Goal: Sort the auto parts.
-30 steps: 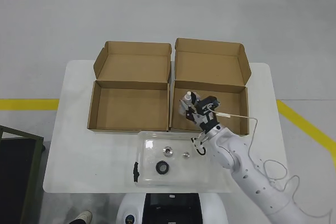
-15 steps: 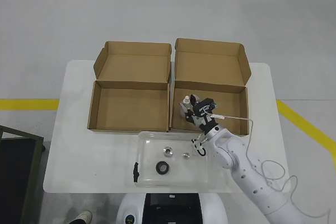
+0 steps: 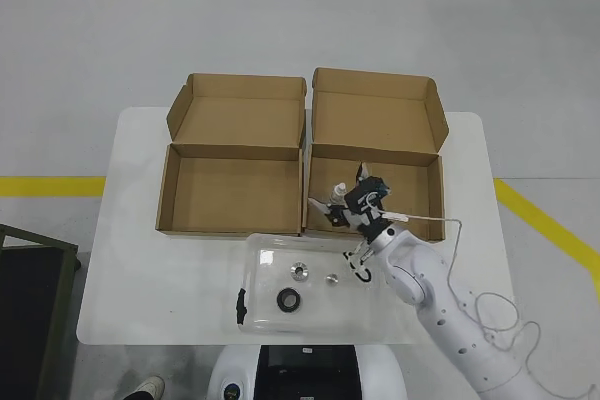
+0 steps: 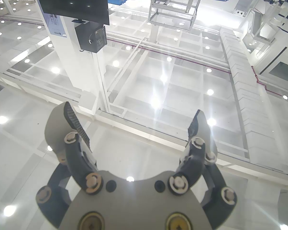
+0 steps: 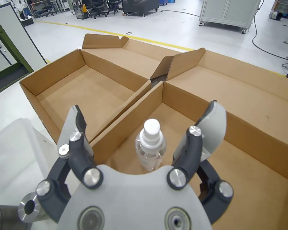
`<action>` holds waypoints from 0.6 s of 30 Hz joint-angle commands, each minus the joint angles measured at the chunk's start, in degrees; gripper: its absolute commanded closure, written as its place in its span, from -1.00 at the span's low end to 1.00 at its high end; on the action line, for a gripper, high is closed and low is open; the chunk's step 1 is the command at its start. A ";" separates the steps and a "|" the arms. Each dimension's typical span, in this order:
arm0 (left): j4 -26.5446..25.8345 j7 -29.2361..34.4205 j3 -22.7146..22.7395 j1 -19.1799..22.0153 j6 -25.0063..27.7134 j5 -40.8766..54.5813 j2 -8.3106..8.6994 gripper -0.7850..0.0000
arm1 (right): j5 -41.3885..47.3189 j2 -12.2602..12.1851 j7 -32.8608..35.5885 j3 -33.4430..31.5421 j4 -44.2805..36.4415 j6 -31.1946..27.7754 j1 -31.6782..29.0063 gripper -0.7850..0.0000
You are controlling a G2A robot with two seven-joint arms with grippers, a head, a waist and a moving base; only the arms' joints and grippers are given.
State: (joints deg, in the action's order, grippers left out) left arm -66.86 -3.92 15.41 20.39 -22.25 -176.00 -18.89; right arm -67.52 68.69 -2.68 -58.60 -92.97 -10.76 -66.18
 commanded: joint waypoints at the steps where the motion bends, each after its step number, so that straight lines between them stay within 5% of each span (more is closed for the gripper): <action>1: 0.00 0.00 0.00 0.00 0.00 0.00 0.00 -1.00 | -0.26 -0.23 0.92 -1.25 -1.97 -0.78 -0.58 -1.00; 12: 0.00 0.00 0.00 0.00 0.00 0.00 0.00 -1.00 | -0.93 -2.44 11.01 -9.15 -15.51 -12.12 -7.42 -1.00; 18: 0.00 0.00 0.00 0.00 0.00 0.00 0.00 -1.00 | -2.52 -4.13 14.70 -13.23 -22.41 -25.62 -12.70 -1.00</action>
State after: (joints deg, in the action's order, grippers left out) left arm -66.86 -3.92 15.41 20.39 -22.25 -176.00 -18.89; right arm -69.68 64.87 11.41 -71.19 -114.48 -33.22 -77.91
